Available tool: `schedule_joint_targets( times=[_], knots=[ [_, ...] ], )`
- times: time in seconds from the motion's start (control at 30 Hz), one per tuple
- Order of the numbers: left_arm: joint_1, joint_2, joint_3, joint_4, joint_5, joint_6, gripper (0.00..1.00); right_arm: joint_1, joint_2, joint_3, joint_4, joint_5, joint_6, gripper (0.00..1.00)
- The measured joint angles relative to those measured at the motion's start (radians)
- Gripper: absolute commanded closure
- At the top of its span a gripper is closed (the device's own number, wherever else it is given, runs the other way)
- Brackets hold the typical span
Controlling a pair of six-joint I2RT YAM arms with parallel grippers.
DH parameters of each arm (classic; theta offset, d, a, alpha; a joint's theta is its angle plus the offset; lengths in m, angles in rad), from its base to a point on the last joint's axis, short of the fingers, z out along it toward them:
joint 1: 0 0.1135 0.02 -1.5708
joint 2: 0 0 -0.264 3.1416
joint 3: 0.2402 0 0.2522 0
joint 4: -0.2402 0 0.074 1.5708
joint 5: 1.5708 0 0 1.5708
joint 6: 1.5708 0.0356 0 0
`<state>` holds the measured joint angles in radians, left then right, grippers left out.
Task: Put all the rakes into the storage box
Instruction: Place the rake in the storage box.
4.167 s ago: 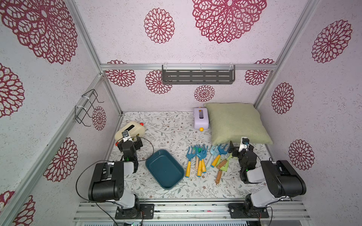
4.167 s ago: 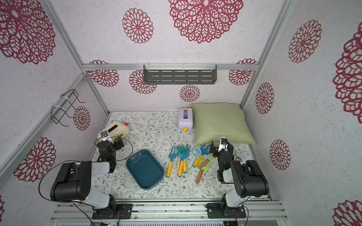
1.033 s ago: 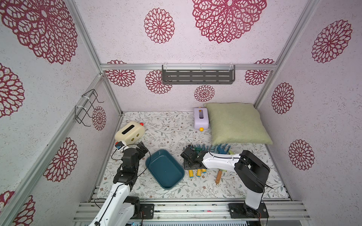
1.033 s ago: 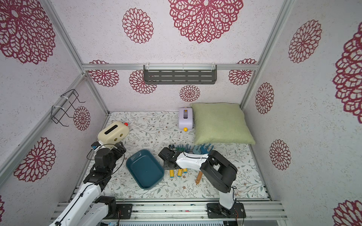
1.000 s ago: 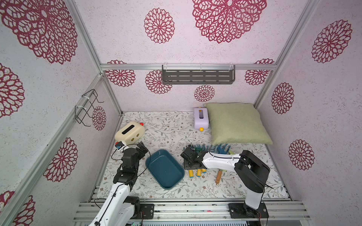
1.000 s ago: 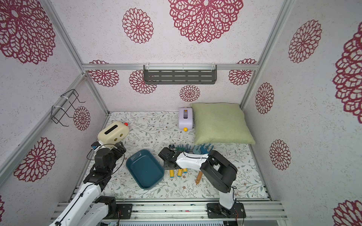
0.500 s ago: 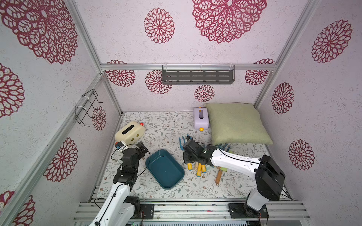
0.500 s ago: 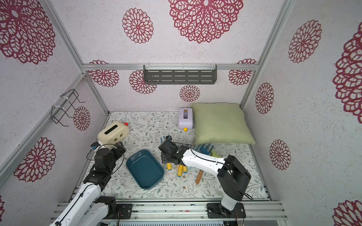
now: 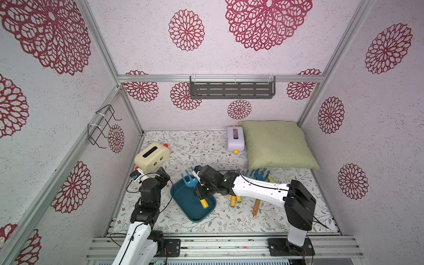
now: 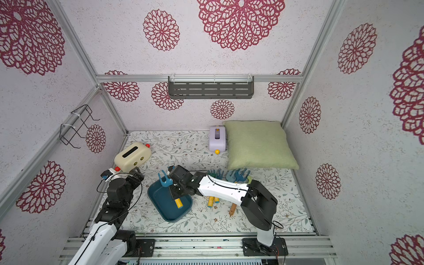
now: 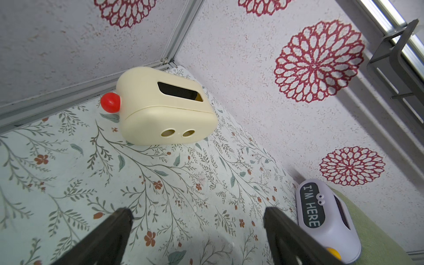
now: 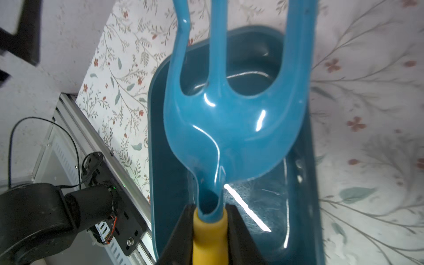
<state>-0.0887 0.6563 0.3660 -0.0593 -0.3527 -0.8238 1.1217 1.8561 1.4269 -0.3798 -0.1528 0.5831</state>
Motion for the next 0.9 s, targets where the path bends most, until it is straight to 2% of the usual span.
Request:
schedule_joint_targets(
  times=[0.33, 0.43, 0.5, 0.6, 0.73, 0.9],
  knots=[
    [0.0, -0.005, -0.002, -0.008, -0.005, 0.0, 0.03, 0.061, 0.14, 0.051, 0.001, -0.064, 0.0, 0.82],
    [0.0, -0.005, -0.002, -0.008, -0.005, 0.0, 0.03, 0.062, 0.157, 0.057, 0.002, -0.071, 0.002, 0.71],
    [0.0, -0.005, -0.002, -0.008, -0.005, -0.001, 0.03, 0.062, 0.166, 0.061, 0.002, -0.076, 0.007, 0.54],
    [0.0, -0.005, -0.002, -0.008, -0.005, -0.001, 0.03, 0.062, 0.17, 0.064, 0.004, -0.081, 0.007, 0.41],
    [0.0, -0.004, -0.002, -0.008, -0.005, -0.001, 0.03, 0.062, 0.17, 0.079, 0.0, -0.072, 0.001, 0.37],
    [0.0, 0.0, -0.002, -0.006, -0.005, -0.004, 0.03, 0.058, 0.15, 0.083, -0.024, -0.01, -0.006, 0.37]
  ],
)
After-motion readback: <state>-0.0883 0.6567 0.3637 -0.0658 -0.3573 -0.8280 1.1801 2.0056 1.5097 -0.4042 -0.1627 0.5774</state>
